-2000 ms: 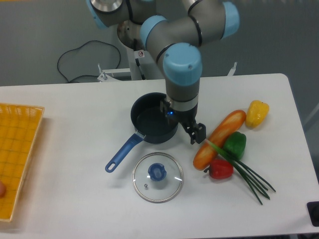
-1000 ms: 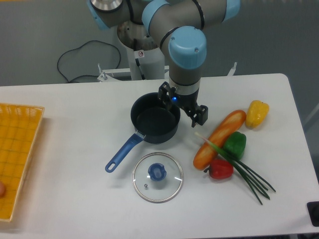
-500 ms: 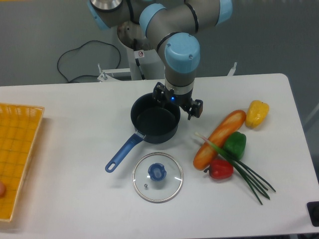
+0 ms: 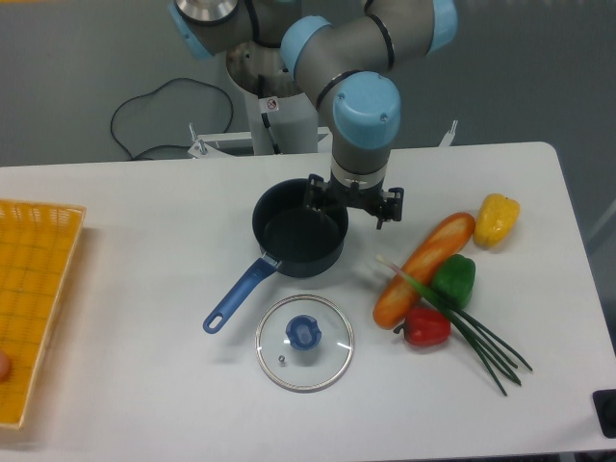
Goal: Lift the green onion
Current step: 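Raise the open gripper and move it toward the green onions, then lower the gripper over the green onion stalks beside the bread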
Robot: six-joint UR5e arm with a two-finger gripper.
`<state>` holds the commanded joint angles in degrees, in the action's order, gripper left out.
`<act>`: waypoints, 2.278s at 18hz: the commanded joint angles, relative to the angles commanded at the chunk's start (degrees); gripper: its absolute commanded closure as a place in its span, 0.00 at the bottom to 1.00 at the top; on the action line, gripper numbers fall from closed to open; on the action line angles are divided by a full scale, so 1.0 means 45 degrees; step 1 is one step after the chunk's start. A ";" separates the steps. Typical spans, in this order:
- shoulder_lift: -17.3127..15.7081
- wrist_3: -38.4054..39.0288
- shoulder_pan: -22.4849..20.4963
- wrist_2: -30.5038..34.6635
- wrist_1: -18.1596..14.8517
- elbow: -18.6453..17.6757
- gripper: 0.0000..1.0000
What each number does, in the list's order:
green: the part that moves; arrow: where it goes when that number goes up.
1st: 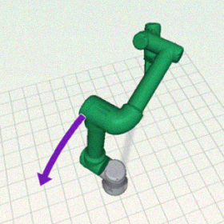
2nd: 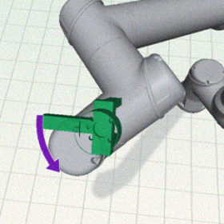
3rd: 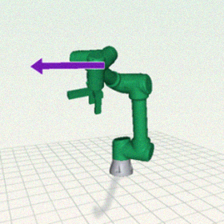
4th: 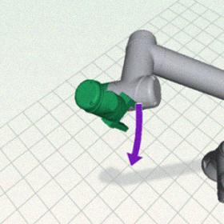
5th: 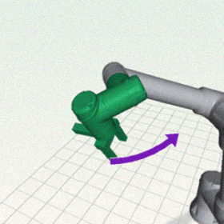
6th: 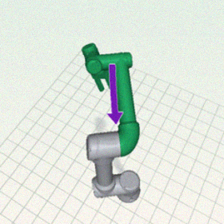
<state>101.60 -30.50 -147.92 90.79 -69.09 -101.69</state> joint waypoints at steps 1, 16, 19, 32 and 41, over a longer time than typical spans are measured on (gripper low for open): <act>0.0117 0.0156 -0.0039 0.0039 0.0137 -0.0001 0.00; 0.1445 0.3750 -0.0273 0.1270 0.1056 -0.0098 0.00; 0.1680 0.4179 -0.0254 0.1289 0.1621 -0.0273 0.00; 0.2208 0.4825 -0.0215 0.1289 0.2149 -0.0372 0.03; 0.2442 0.5372 -0.0156 0.1348 0.2502 -0.0411 0.16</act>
<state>112.59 -6.33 -148.62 96.86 -57.83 -103.54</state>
